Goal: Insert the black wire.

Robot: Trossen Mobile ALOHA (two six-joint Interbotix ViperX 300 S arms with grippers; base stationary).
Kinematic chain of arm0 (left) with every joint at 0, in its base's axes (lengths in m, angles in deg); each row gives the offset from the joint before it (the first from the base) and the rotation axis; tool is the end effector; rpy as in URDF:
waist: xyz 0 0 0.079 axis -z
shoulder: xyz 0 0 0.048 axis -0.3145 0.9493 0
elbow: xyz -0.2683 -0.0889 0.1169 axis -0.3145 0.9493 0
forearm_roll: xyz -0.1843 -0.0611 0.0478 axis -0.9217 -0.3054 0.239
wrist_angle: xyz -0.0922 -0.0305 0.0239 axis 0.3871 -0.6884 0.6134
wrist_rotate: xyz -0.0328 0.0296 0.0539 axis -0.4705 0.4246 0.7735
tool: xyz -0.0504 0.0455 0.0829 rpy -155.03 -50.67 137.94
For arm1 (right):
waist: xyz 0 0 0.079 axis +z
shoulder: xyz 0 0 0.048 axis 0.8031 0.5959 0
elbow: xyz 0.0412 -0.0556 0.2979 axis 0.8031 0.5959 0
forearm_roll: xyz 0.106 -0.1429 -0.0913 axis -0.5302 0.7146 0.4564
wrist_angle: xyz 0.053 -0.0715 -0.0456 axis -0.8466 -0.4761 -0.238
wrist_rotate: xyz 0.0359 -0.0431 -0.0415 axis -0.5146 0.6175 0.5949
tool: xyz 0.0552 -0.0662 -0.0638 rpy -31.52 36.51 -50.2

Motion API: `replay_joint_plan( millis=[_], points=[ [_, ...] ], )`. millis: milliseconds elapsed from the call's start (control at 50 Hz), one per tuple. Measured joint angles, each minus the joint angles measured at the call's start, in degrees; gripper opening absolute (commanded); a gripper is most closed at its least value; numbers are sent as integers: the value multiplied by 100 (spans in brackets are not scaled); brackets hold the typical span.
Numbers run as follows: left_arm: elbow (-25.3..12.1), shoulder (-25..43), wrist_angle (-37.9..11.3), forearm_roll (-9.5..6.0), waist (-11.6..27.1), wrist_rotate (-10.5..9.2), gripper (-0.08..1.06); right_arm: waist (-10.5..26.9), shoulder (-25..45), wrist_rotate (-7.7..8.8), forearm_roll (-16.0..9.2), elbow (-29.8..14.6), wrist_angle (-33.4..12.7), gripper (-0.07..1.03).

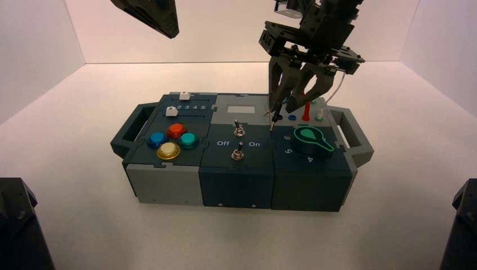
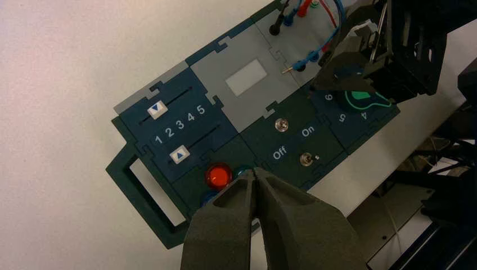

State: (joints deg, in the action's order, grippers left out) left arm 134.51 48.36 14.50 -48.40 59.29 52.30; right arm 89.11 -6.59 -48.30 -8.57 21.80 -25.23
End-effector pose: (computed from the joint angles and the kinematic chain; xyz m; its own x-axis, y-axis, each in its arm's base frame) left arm 0.1888 -0.1910 0.1738 0.2698 -0.3876 -0.8815 0.6360 0.7591 -0.1391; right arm 0.2204 0.2091 0.0626 0.0688 0.3375 -0.9388 -0.3165 0.8998 0.3003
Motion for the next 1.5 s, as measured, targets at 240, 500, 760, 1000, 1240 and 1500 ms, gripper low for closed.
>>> replay_joint_plan(
  millis=[240,500,760,1000,1240,1500],
  points=[
    [-70,0,0,0,0,0,-3,18,0,0,-9,0,9,44],
    [-105,53,0,18,0,0,-3,18,-9,0,-35,9,26,41],
    [-114,123,0,18,0,0,-3,18,0,0,-79,0,35,41],
    [-114,123,0,62,0,0,-3,79,62,0,-176,-9,44,41],
    [-114,123,0,70,0,0,-3,88,123,0,-185,-9,44,40],
    [-123,123,0,70,0,0,-3,88,123,0,-185,-9,97,24]
  ],
)
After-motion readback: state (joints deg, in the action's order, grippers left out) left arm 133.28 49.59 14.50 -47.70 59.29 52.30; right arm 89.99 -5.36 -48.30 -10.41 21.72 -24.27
